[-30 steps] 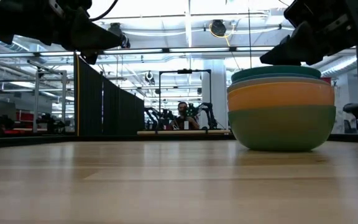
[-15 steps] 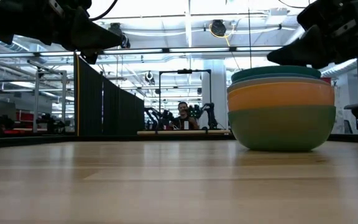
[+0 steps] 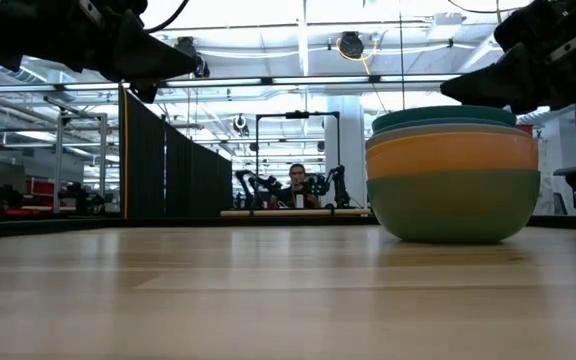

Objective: Nest bowls inside each other
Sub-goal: Return to home position

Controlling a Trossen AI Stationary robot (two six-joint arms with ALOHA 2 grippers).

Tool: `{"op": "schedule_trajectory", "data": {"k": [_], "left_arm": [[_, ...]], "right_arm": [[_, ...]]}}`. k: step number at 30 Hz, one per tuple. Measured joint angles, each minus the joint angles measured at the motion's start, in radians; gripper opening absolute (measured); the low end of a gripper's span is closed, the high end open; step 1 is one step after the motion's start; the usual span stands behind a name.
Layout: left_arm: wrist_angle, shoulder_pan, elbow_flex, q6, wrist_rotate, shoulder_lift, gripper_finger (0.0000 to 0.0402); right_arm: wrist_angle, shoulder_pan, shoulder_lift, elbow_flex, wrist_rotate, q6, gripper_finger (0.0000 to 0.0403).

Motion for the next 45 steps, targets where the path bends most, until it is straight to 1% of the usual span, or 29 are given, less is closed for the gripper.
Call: {"op": "schedule_trajectory", "data": {"k": [8,14,36,39,41,45], "left_arm": [[0.015,0.0,0.0,0.0,0.0,0.0,0.0],[0.015,0.0,0.0,0.0,0.0,0.0,0.0],[0.015,0.0,0.0,0.009,0.0,0.0,0.0],[0.047,0.0,-0.031,0.027,-0.001,-0.027,0.0],[0.108,0.005,-0.063,0.027,-0.003,-0.046,0.0],[0.179,0.018,-0.159,0.009,-0.008,-0.127,0.0]], "right_arm": [[-0.037,-0.029,-0.035,-0.007,0.005,0.0,0.0],[-0.067,-0.031,-0.084,-0.007,0.001,-0.009,0.0],[-0.442,-0.045,-0.424,-0.007,0.0,0.004,0.0],[-0.474,-0.044,-0.463,-0.007,0.0,0.005,0.0],[-0.504,-0.044,-0.488,-0.007,0.0,0.01,0.0],[-0.559,-0.044,-0.533,-0.007,-0.001,0.02,0.0]]}}
